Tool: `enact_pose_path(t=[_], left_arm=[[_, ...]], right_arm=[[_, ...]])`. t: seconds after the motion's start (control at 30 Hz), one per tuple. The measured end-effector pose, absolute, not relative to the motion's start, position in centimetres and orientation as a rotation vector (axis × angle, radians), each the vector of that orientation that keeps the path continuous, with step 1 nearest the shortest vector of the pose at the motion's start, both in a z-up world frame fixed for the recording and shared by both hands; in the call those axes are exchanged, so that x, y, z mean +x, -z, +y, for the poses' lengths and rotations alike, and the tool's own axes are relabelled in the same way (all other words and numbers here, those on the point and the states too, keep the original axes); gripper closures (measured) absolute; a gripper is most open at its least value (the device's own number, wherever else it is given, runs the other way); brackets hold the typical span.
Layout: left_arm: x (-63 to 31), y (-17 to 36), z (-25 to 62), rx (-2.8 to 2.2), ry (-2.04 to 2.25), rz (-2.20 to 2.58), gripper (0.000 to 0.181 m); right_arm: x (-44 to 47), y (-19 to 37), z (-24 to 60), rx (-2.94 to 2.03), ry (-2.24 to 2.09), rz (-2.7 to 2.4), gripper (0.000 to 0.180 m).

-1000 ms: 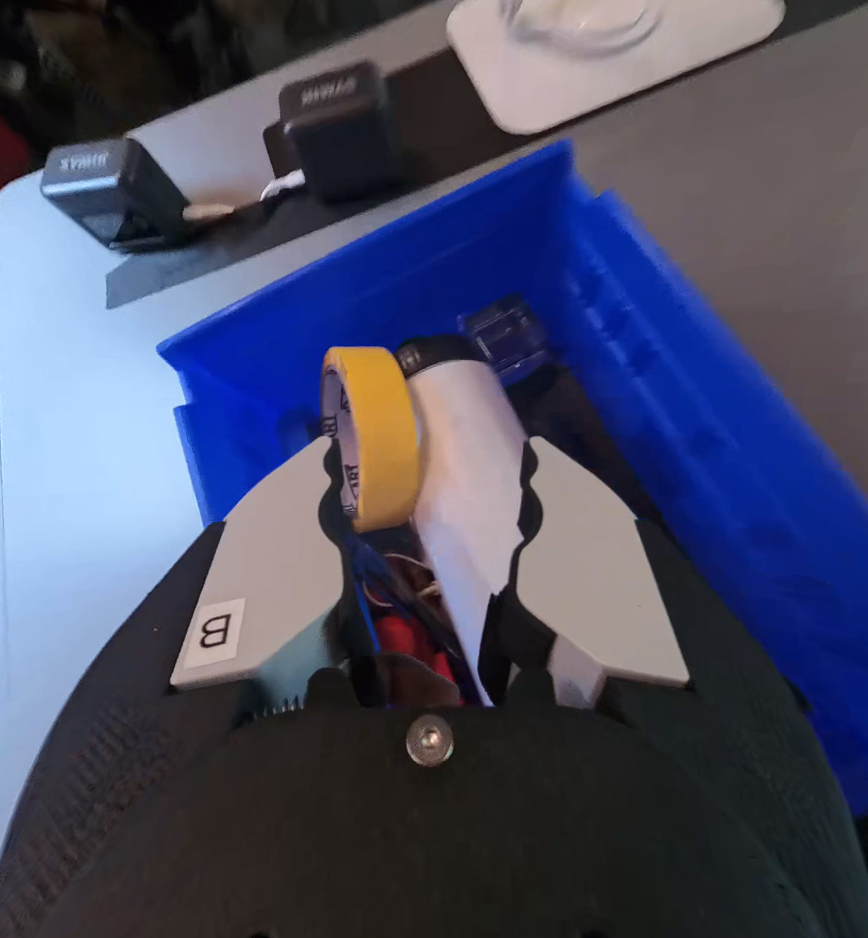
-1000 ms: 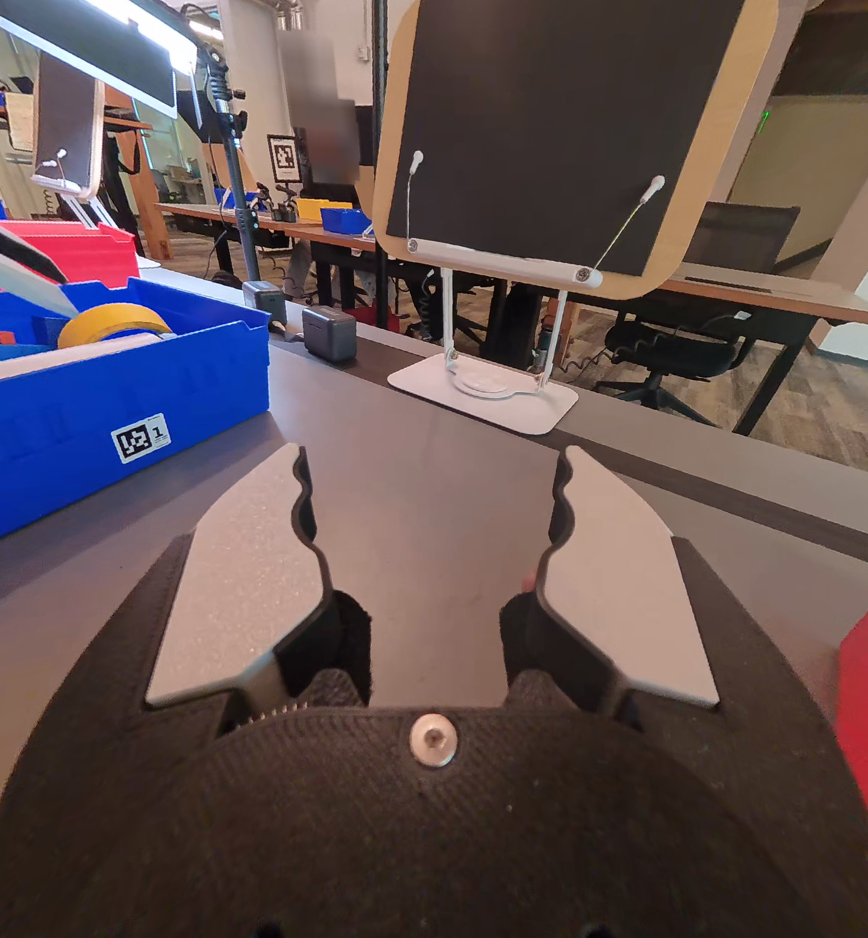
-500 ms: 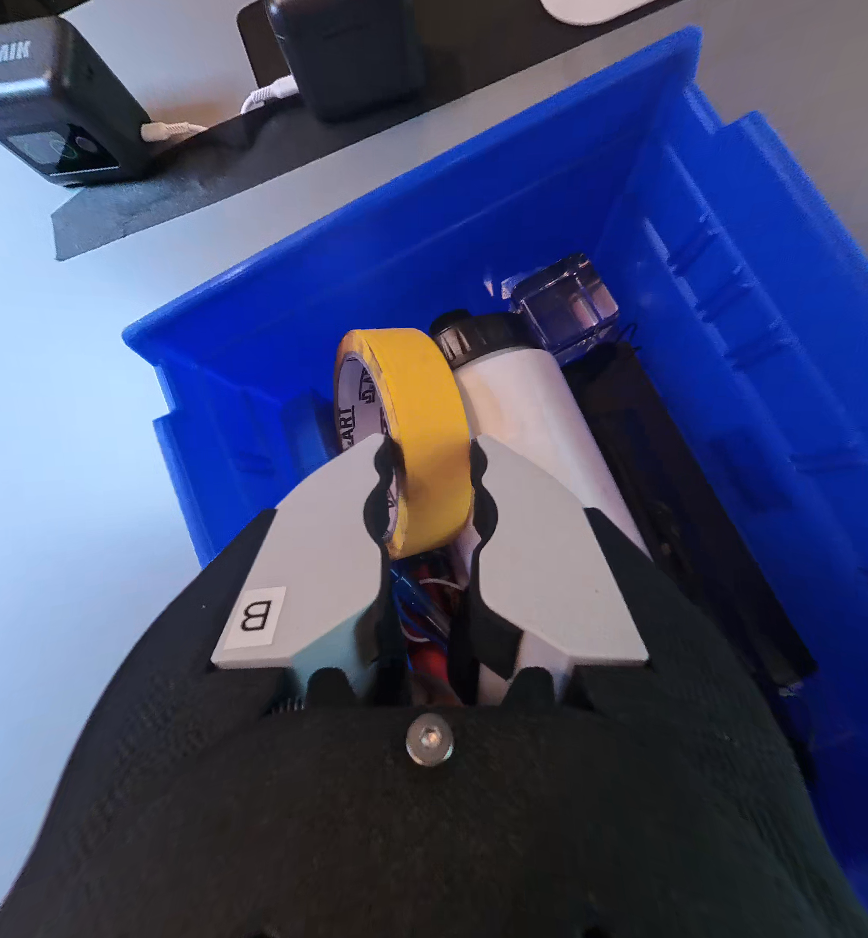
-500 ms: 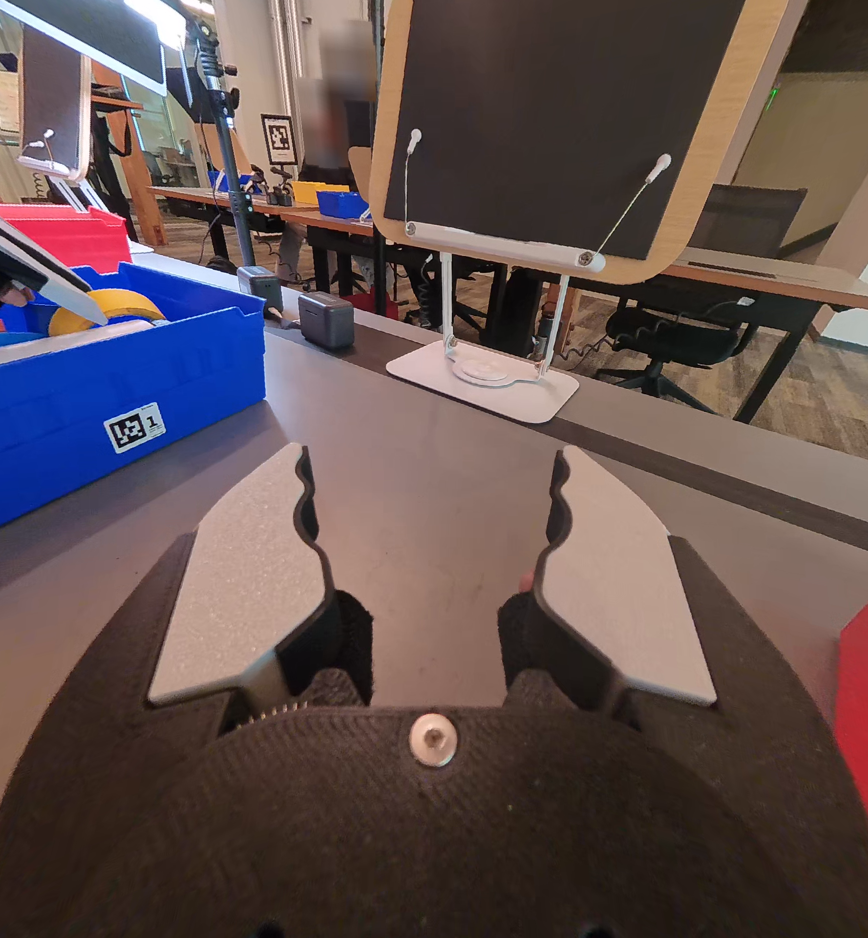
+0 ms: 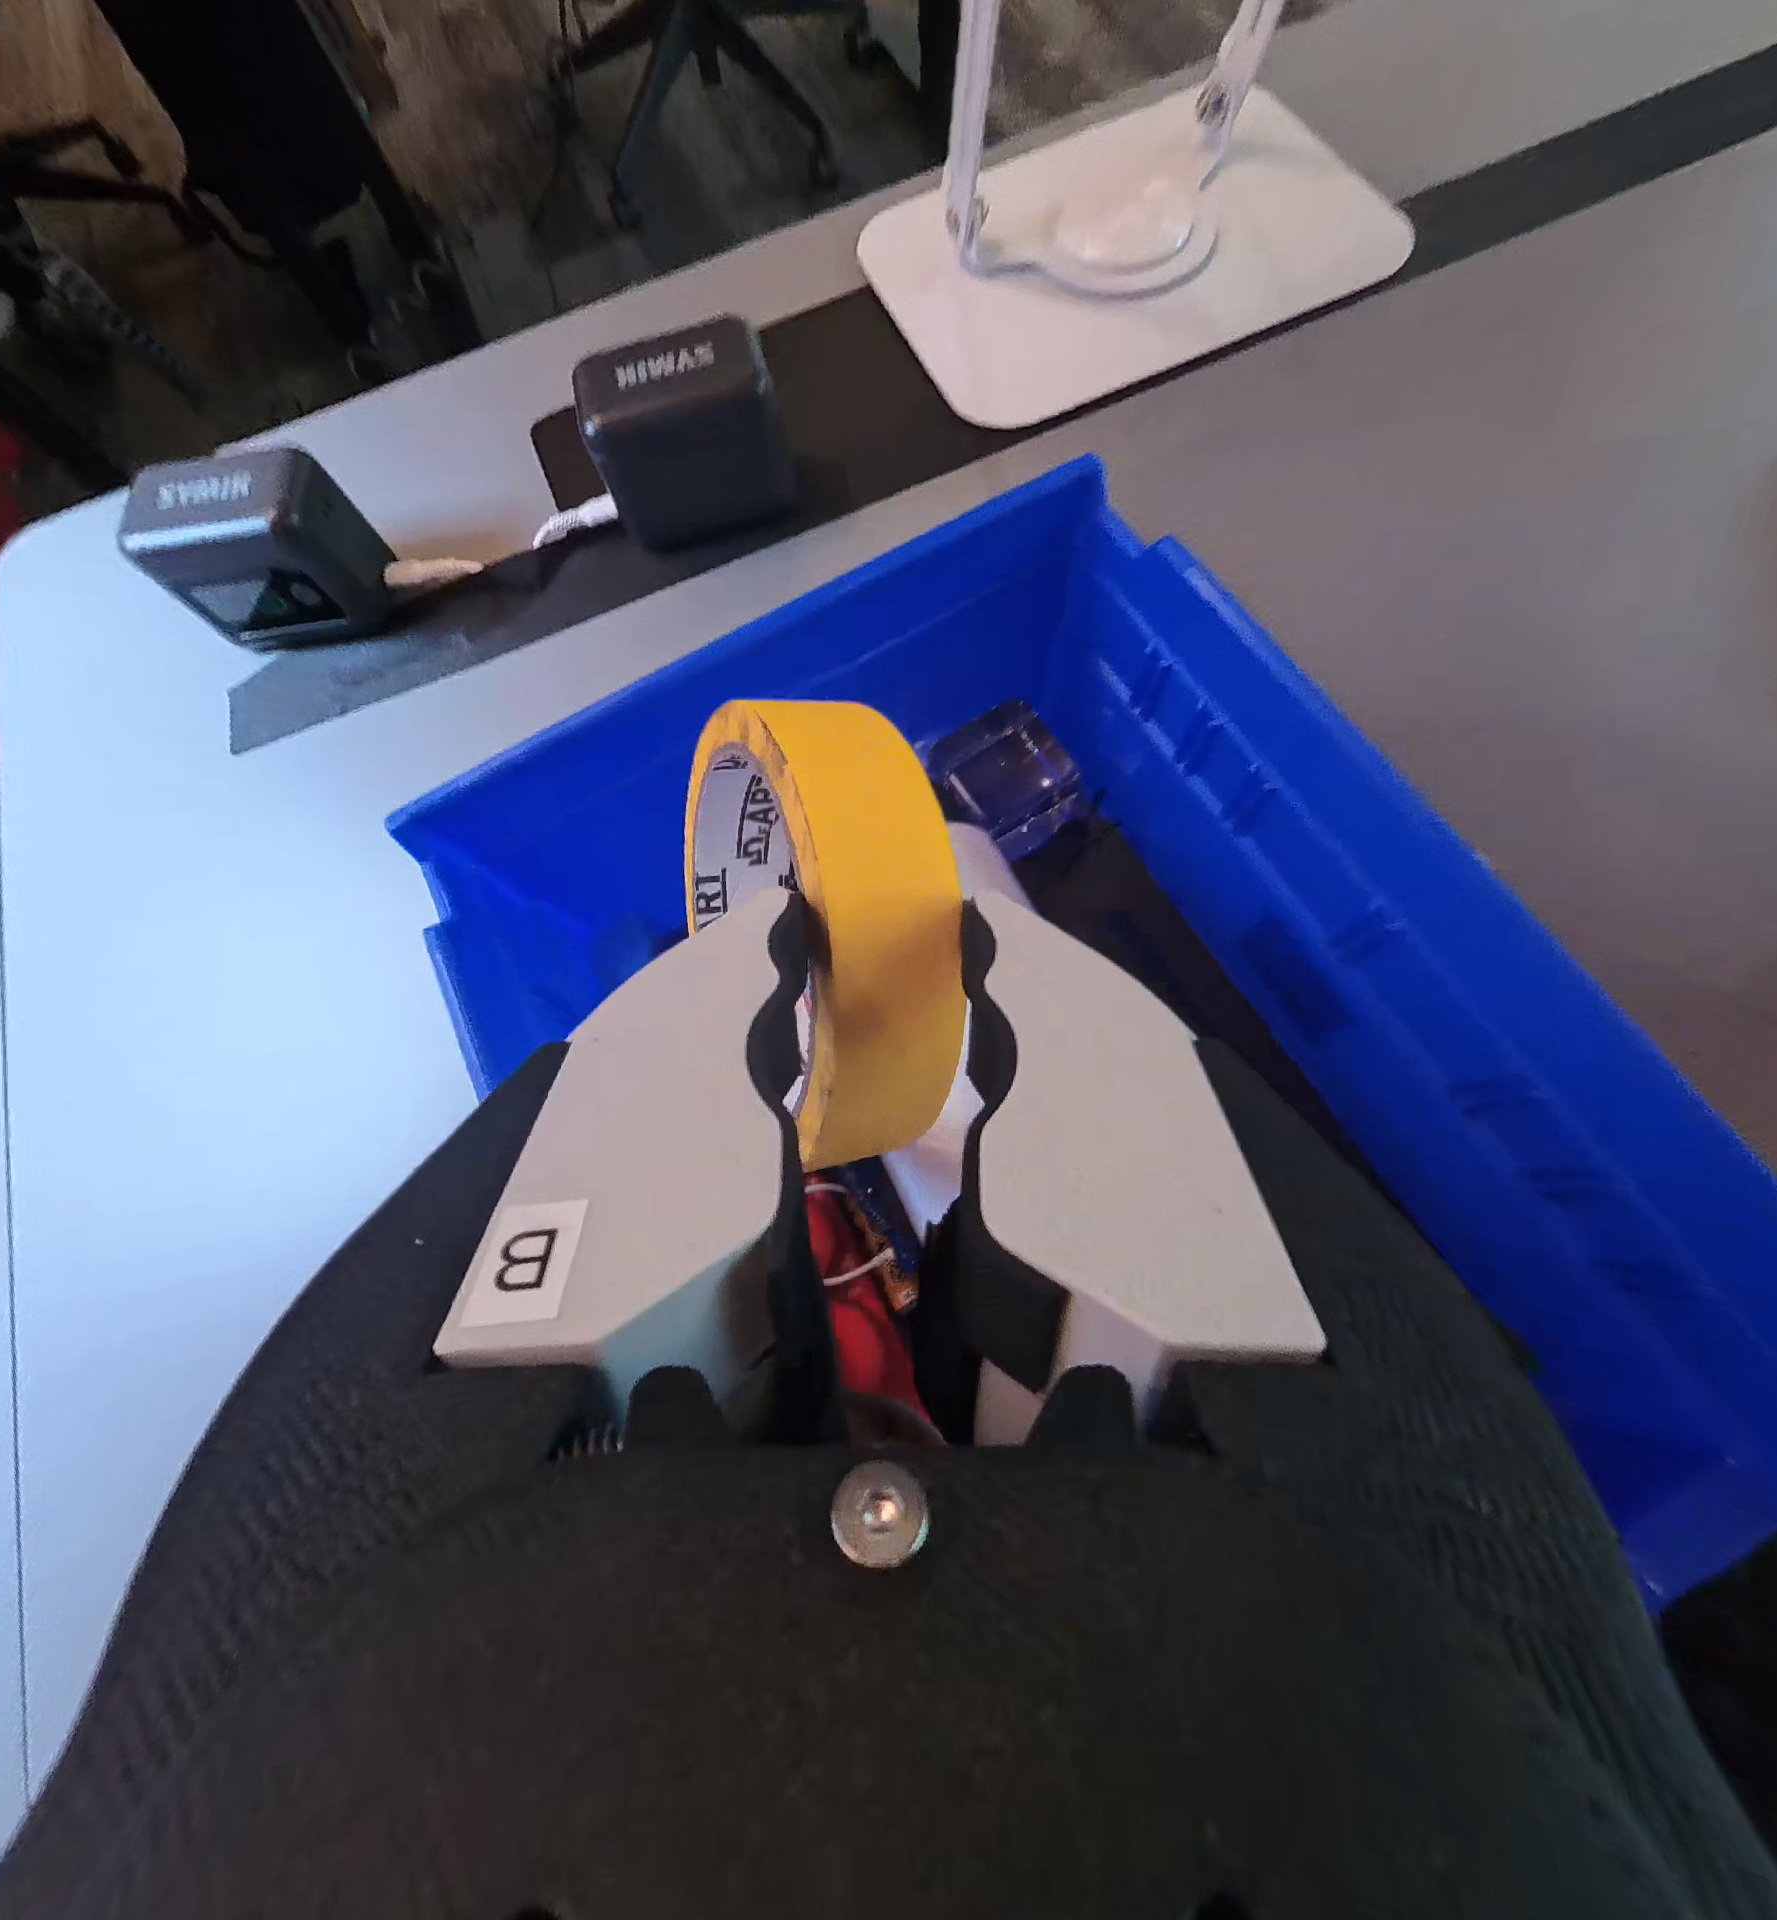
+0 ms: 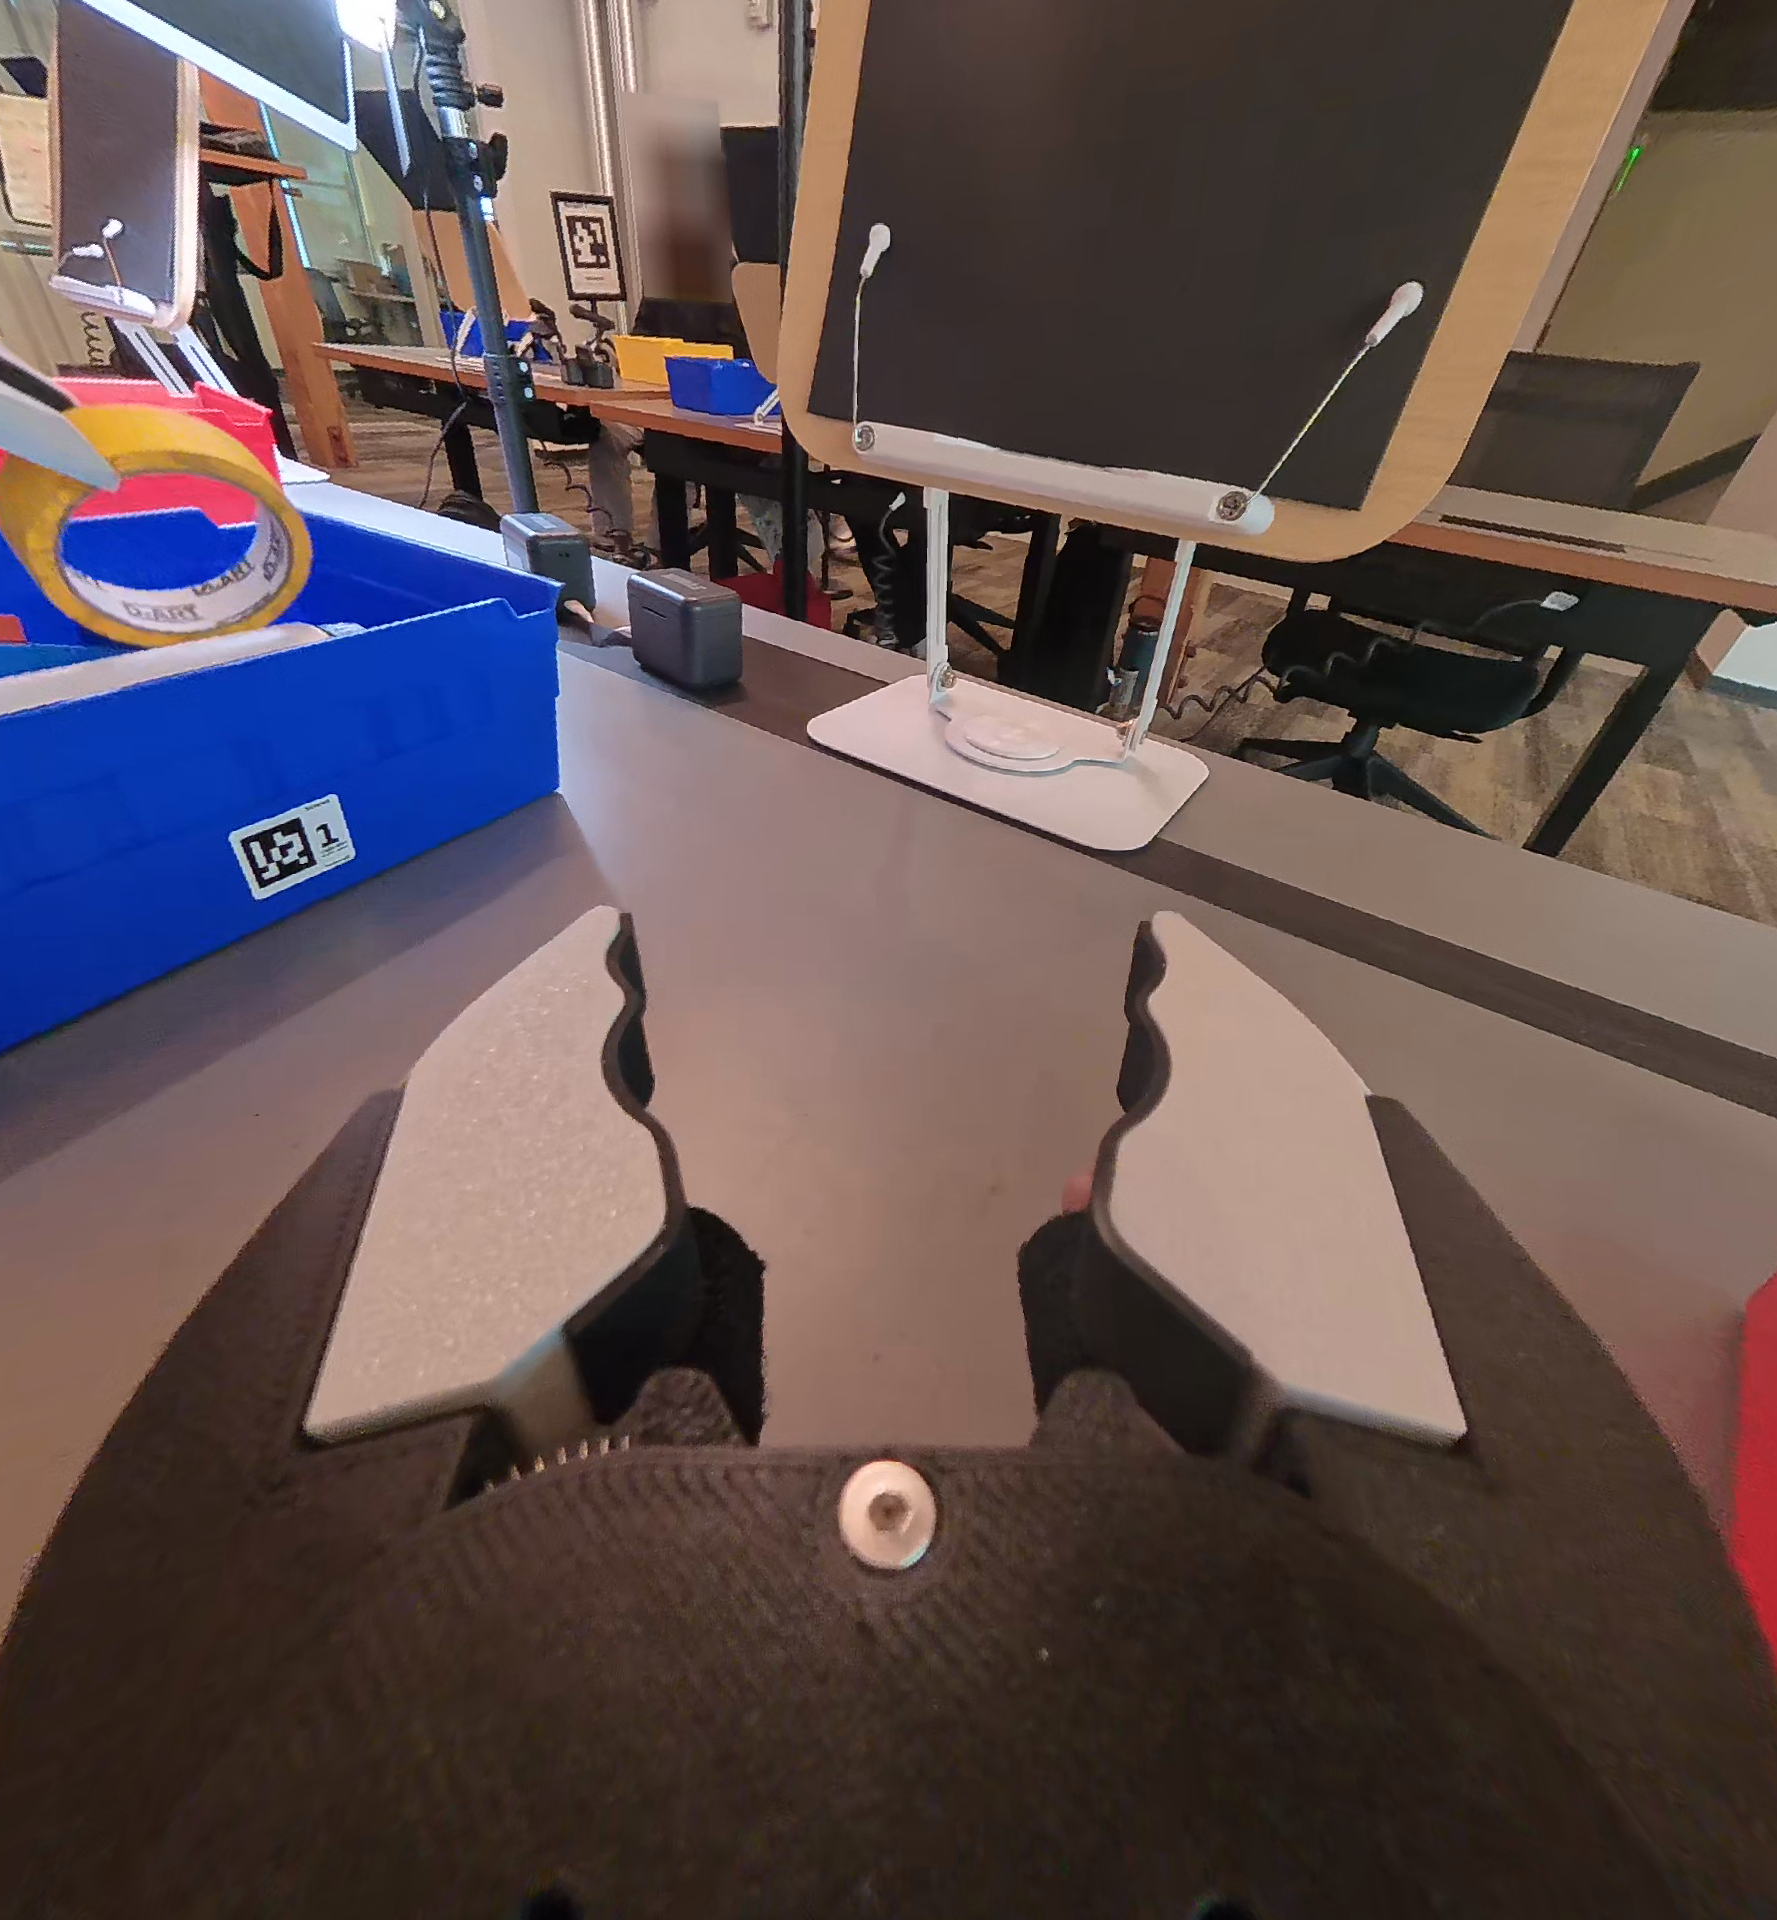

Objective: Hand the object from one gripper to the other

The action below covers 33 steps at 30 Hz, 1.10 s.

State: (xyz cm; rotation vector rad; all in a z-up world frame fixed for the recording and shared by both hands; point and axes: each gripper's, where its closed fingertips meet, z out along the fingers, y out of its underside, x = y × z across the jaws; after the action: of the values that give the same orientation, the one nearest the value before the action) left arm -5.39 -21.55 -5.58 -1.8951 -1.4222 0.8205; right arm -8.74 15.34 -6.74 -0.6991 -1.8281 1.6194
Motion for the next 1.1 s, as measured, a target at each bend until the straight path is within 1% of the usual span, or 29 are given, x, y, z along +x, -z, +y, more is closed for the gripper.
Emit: enact_pose_path(t=[0.03,0.27,0.5,0.67,0.83,1.03,1.07,1.1], left_arm=[[-5.3,5.0,-21.1,-1.884,-0.831,-1.392,0.153],[-4.7,1.2,-16.2,-1.790,-0.873,-1.155,0.153],[-3.7,-2.1,-7.0,-1.749,-0.894,-0.850,0.153],[-2.4,-2.6,1.3,-1.711,-0.751,-0.650,0.153],[-1.1,-1.4,7.6,-1.646,-0.586,-0.538,0.153],[0.1,0.3,11.0,-1.636,-0.449,-0.483,0.153],[0.1,0.5,11.3,-1.635,-0.438,-0.478,0.153],[0.2,0.7,11.4,-1.634,-0.427,-0.471,0.153]], right_arm=[[-8.7,6.8,15.3,-0.701,-1.623,-1.837,0.090],[-8.1,8.2,13.8,-0.685,-1.639,-1.971,0.087],[-6.8,8.5,11.9,-0.651,-1.731,-2.066,0.083],[-5.8,8.0,10.9,-0.647,-1.848,-2.087,0.085],[-4.9,6.4,9.6,-0.761,-2.136,-2.056,0.086],[-4.5,5.6,9.4,-0.797,-2.284,-2.023,0.109],[-4.6,5.4,9.6,-0.801,-2.290,-1.999,0.118],[-4.8,5.3,9.9,-0.810,-2.282,-1.979,0.131]])
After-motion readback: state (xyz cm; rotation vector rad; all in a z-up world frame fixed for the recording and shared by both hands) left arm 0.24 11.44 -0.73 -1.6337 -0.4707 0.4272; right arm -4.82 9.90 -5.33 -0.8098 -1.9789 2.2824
